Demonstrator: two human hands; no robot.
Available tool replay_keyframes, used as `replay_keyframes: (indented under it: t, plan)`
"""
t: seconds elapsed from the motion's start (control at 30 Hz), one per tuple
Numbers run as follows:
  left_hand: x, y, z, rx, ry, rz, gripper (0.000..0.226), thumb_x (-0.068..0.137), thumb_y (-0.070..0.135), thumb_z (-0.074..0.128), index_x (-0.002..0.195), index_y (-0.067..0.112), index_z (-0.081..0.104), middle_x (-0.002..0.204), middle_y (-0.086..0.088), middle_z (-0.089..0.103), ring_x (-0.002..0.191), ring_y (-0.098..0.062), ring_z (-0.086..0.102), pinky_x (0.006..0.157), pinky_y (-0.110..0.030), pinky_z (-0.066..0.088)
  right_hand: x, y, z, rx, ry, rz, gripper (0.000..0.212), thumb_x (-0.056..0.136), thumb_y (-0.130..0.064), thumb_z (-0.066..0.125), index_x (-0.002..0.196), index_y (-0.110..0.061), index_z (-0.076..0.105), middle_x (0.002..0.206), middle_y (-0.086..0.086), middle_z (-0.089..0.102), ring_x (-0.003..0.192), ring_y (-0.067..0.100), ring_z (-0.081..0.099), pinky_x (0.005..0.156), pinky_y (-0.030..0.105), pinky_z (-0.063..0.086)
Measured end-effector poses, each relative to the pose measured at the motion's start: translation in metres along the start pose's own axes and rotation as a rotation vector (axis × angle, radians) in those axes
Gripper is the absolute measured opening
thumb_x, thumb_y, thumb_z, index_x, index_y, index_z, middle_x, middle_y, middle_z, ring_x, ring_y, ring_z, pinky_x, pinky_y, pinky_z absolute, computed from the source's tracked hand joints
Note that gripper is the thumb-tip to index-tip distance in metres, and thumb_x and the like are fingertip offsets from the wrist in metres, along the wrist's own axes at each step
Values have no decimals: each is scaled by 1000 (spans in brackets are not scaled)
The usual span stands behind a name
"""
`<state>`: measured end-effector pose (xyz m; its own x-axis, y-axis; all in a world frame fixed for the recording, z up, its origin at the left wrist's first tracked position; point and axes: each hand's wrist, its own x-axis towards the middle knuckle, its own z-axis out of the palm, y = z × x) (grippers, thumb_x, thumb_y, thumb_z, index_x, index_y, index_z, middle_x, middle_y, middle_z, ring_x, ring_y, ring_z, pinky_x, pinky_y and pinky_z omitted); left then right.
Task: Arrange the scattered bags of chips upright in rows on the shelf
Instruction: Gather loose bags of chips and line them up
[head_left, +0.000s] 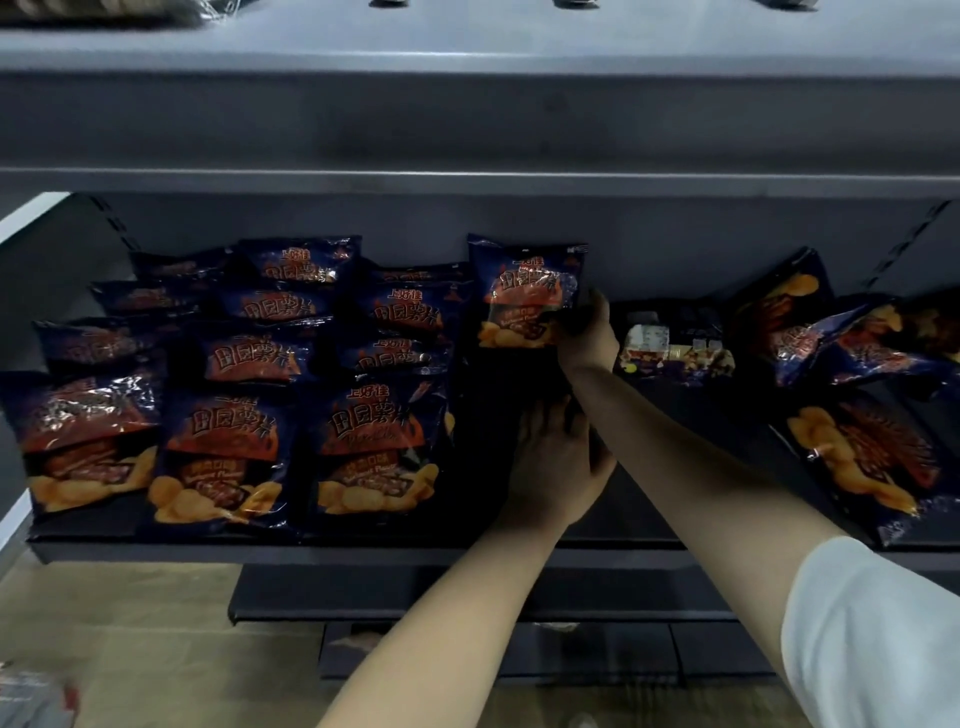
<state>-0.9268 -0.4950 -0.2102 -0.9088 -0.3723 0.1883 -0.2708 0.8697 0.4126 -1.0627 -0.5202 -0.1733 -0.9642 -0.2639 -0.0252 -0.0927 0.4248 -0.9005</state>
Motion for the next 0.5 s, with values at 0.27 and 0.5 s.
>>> replay_keyframes:
  t: [0.27,0.5]
  plan:
    - [1,-1,2,28,9,5,54,94,43,38,140,14,36,146,-11,35,136,-30,25,114,-44,18,-23,5,-27,-38,11,-184,41,91,-14,57,129,-9,44,123,12,55,114,30,52,82,30,42]
    - [0,-1,5,60,-1,-23,50,93,40,39,139,18,39,149,-8,31,140,-29,20,115,-43,13,-21,28,-89,-607,104,-499,67,83,-29,62,143,-23,31,152,10,21,139,38,18,112,55,20]
